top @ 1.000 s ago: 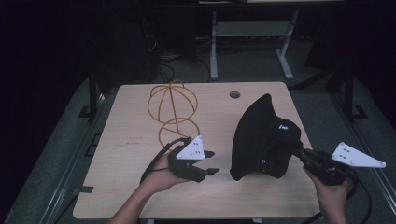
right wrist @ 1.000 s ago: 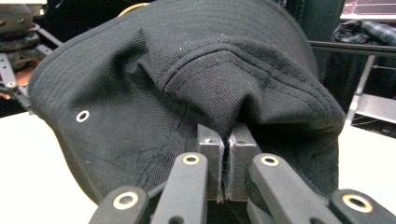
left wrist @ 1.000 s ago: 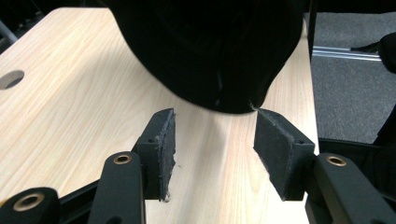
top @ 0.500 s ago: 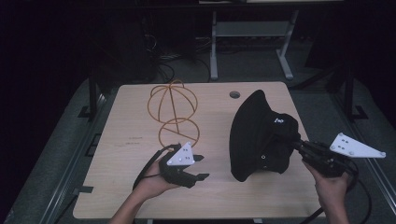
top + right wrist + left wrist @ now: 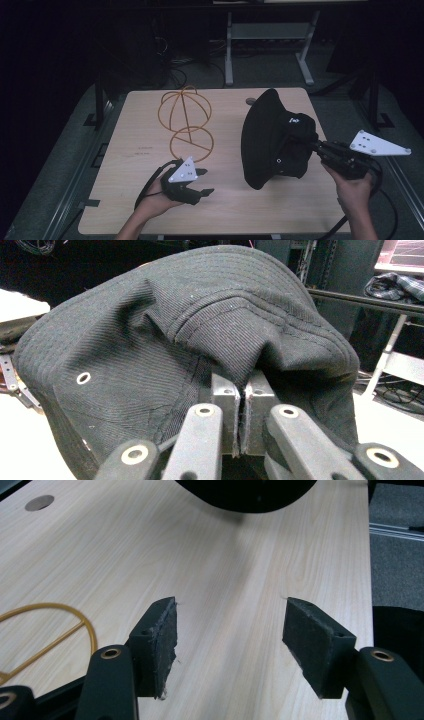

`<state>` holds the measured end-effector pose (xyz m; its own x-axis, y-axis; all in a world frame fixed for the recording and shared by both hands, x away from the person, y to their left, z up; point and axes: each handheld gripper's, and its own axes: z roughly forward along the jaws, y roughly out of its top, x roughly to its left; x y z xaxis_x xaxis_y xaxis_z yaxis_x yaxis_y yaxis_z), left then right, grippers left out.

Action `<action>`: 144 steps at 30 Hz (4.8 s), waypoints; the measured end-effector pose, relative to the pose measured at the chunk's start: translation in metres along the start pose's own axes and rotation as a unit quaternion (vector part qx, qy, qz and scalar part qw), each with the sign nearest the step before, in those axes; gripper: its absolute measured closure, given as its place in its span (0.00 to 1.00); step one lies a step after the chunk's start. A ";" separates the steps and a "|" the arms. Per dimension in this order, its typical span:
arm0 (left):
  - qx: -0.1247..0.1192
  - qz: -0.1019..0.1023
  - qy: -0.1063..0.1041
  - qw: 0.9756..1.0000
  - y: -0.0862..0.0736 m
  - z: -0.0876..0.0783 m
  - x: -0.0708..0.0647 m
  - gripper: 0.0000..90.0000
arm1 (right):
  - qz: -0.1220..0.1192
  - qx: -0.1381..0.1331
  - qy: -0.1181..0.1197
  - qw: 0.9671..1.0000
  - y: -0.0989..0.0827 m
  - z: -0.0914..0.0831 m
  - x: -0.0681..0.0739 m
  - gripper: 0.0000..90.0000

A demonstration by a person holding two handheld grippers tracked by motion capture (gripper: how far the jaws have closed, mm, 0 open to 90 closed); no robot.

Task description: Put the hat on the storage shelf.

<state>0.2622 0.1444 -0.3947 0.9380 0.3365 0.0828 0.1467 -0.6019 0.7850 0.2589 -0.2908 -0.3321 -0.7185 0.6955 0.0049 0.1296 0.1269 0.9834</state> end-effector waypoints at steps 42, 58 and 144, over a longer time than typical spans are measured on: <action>-0.006 -0.022 0.015 1.000 -0.021 -0.008 0.012 0.41 | -0.026 0.013 0.036 0.999 0.059 0.043 -0.002 0.97; 0.001 -0.029 0.017 0.999 -0.024 -0.007 0.012 0.33 | -0.031 0.015 0.052 0.998 0.078 0.063 0.001 0.97; 0.012 -0.020 0.001 1.000 -0.028 0.002 0.005 0.29 | -0.053 0.032 0.118 0.991 0.159 0.217 0.048 0.96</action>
<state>0.2632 0.1612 -0.4181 0.9309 0.3614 0.0527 0.1912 -0.6053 0.7727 0.3930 -0.0835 -0.2151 -0.8697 0.4912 -0.0486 0.0822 0.2411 0.9670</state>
